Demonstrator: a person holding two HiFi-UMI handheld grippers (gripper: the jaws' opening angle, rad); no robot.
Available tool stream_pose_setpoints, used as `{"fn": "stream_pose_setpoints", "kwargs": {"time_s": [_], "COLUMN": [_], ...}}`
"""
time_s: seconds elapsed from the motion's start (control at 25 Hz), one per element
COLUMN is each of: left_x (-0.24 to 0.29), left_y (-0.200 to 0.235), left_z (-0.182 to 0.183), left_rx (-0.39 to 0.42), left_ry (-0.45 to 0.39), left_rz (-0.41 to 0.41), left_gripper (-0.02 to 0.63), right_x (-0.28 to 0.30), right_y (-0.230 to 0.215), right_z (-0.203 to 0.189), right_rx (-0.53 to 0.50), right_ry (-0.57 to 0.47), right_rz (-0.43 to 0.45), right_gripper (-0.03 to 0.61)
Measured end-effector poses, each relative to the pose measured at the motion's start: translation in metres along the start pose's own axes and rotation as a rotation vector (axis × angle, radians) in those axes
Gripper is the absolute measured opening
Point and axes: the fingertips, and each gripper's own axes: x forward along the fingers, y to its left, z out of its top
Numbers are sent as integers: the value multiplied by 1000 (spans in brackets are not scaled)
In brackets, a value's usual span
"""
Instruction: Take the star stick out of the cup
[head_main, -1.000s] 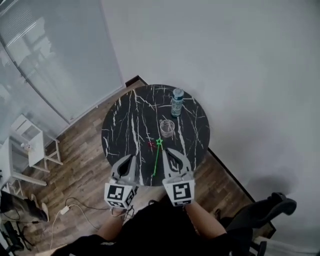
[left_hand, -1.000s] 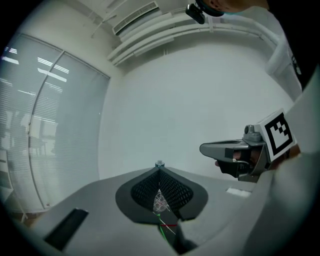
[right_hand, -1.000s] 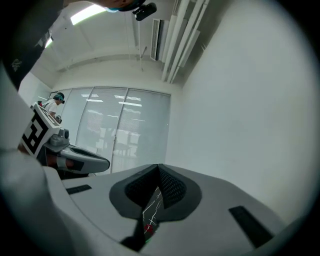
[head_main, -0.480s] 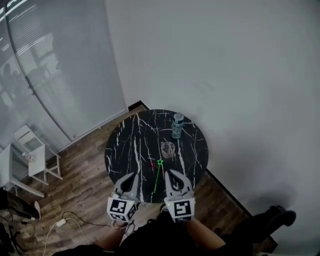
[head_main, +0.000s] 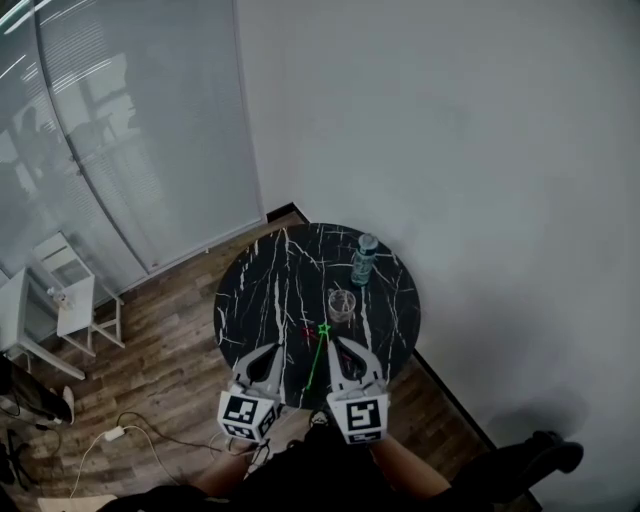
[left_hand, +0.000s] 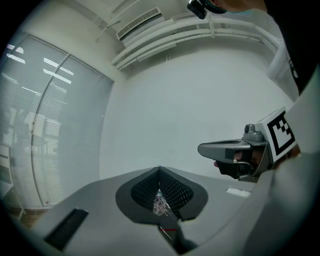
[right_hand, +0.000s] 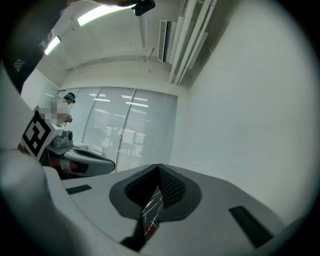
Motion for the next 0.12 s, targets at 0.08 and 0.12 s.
{"fn": "stream_pose_setpoints", "kwargs": {"time_s": [0.08,0.12], "left_x": [1,1], "left_y": [-1,-2], "left_z": [-2,-3], "left_rx": [-7,-11], "left_ry": [5,8], "left_rz": [1,2], "left_gripper": [0,0], "right_x": [-1,-1], "right_y": [0,0], "right_z": [-2,-3], "right_rx": [0,0], "right_ry": [5,8], "right_rz": [5,8], "right_gripper": [-3,-3]}}
